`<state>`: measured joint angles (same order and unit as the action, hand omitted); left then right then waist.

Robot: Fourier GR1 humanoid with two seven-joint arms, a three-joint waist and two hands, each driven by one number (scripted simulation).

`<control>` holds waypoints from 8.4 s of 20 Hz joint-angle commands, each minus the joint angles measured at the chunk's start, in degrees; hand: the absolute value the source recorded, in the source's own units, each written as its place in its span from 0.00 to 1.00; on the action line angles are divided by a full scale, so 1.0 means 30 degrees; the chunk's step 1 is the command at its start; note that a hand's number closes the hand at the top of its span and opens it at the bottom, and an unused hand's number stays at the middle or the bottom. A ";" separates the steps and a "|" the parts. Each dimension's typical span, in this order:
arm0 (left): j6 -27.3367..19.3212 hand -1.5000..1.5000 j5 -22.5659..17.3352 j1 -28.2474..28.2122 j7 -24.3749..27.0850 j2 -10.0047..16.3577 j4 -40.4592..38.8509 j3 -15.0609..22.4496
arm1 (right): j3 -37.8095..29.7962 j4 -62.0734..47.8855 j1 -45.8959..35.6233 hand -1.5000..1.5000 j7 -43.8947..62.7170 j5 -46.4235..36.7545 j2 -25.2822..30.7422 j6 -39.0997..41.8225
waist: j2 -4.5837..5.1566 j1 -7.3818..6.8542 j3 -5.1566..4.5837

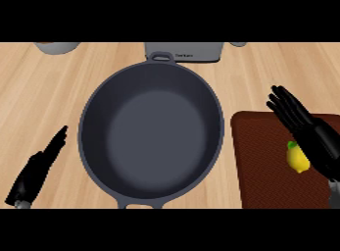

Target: Pick the lemon from the tray and place it in the pot

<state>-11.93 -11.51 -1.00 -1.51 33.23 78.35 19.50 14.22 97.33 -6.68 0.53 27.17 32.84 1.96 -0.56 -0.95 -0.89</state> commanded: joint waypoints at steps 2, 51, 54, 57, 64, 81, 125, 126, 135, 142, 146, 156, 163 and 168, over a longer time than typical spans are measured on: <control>-0.0571 0.50 -0.0233 0.0044 -0.0351 0.0591 0.0374 -0.1522 | -0.0824 -0.1055 0.0090 1.00 0.0517 -0.2405 -0.0432 -0.3295 | 0.0149 0.0206 0.0292; -0.2275 0.50 0.0919 0.1779 -0.5504 -0.0084 0.0478 -0.3158 | 0.0091 0.0270 -0.1177 0.00 2.6108 -2.3229 -0.2868 0.1274 | 0.0177 0.0226 0.0281; -0.1729 0.50 0.0812 0.1944 -0.5294 -0.0168 0.0033 -0.3590 | -0.0319 0.0365 -0.0467 0.00 2.5224 -2.3385 -0.2896 0.1656 | 0.0177 0.0344 0.0284; -0.2277 0.50 0.1363 0.2263 -0.6039 -0.0746 0.0837 -0.3363 | -0.0769 -0.2755 -0.1603 0.00 2.3742 -2.4091 -0.4010 0.0568 | 0.0211 0.0167 0.0299; -0.2029 0.50 0.2624 0.2713 -0.6977 -0.1364 0.1059 -0.3774 | -0.1590 -0.4072 -0.1478 0.00 2.2081 -2.5924 -0.4695 0.0248 | 0.0192 0.0268 0.0301; -0.0155 0.50 0.3840 0.1795 -0.5581 -0.2575 0.0513 -0.5979 | -0.5163 -0.7781 -0.2696 0.00 1.9765 -2.5703 -0.5652 0.1275 | 0.0192 0.0257 0.0299; 0.1146 0.50 0.6076 0.0964 -0.6281 -0.4365 0.1500 -0.8282 | -0.2917 0.5609 0.1157 1.00 0.3735 -2.4306 0.0126 0.0889 | -0.0054 0.0924 0.0282; 0.1367 0.50 0.5933 0.1730 -0.6121 -0.4129 0.0669 -0.8562 | -0.2445 0.6546 0.1059 1.00 0.4233 -2.4567 -0.0788 0.0354 | 0.0016 0.0977 0.0274; 0.1137 0.50 0.6700 0.1794 -0.7556 -0.4915 0.1909 -0.7552 | -0.5766 1.3220 -0.0452 1.00 0.5578 -1.9481 -0.0605 0.2787 | 0.0097 0.0529 0.0293; 0.1930 0.50 0.6235 0.1941 -0.6657 -0.4617 0.1458 -0.8132 | -0.1886 1.3562 -0.7882 1.00 1.3911 -1.8970 -0.2143 0.6750 | 0.0108 0.0161 0.0241; 0.1511 0.50 0.6844 0.2073 -0.6932 -0.5100 0.1894 -0.7592 | 0.1344 1.1084 -1.1552 1.00 1.7176 -2.0258 -0.4648 0.7314 | 0.0104 0.0013 0.0229; 0.1762 0.50 0.6993 0.2351 -0.7522 -0.4946 0.1722 -0.8038 | 0.3649 0.3262 -1.3858 1.00 1.6430 -2.2347 -0.9059 0.5533 | 0.0221 0.0056 0.0291; 0.2241 0.50 0.6618 0.2961 -0.7406 -0.4738 0.1726 -0.8523 | 0.3769 -0.0543 -1.3476 1.00 1.6693 -2.1371 -1.0900 0.3769 | 0.0224 0.0094 0.0294; 0.2452 0.50 0.6775 0.2460 -0.6756 -0.4851 0.1348 -0.8533 | 0.4845 -0.4246 -1.4058 0.00 1.5675 -1.9311 -1.0933 0.1074 | 0.0255 -0.0058 0.0288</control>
<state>-4.58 8.48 5.88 -22.47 19.15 83.31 -6.02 26.49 91.24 -49.02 49.56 -34.11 0.69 11.79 0.13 -1.00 -0.03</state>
